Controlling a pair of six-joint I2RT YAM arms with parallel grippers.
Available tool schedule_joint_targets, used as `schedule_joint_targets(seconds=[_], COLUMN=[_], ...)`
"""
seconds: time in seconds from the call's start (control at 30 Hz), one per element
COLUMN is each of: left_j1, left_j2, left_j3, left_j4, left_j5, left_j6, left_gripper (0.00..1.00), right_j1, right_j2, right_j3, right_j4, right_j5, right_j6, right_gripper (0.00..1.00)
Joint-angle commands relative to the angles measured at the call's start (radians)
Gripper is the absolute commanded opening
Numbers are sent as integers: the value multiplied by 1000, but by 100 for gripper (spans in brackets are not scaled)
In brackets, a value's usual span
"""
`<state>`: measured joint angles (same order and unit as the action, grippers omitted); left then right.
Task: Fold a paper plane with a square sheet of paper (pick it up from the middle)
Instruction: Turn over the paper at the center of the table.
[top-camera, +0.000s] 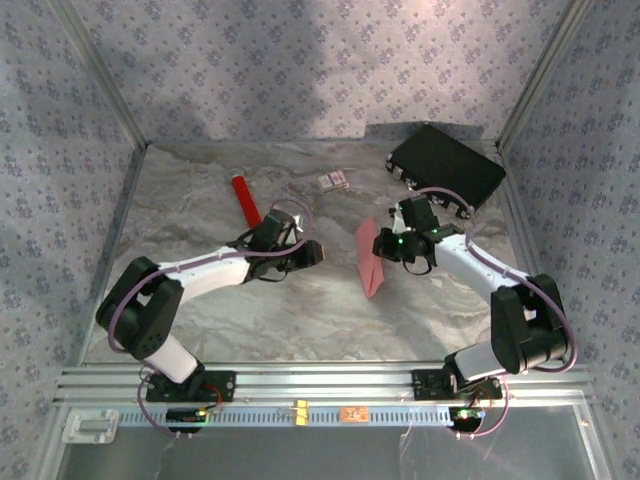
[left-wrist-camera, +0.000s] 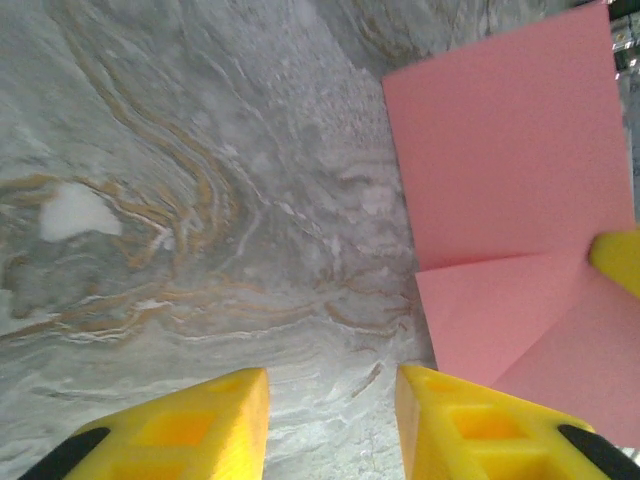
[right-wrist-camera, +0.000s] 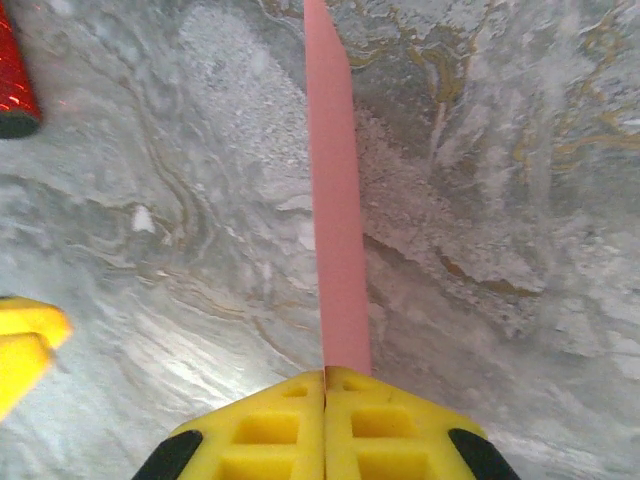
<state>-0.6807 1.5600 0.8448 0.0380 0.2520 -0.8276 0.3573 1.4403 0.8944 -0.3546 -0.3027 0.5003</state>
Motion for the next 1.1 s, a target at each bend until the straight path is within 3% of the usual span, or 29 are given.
schedule_joint_targets(seconds=[0.0, 0.4, 0.53, 0.77, 1.07], left_j1=[16, 66, 83, 115, 145], left_j2=[-72, -306, -412, -589, -704], left_j3=[-27, -183, -245, -296, -305], left_j4=[32, 20, 0, -82, -168], left_j5=[-51, -231, -312, -393, -415], left_j6=[-8, -83, -121, -156, -165], left_gripper=[39, 45, 45, 45, 45], right_j1=[56, 252, 317, 410, 502], right_j2=[-17, 87, 160, 331, 497], right_j3=[78, 330, 386, 474, 593], right_j4=[-164, -474, -518, -537, -481], right_j5=[188, 808, 953, 964, 767], right_j6=[-86, -102, -97, -82, -65], right_gripper=[7, 7, 7, 7, 11])
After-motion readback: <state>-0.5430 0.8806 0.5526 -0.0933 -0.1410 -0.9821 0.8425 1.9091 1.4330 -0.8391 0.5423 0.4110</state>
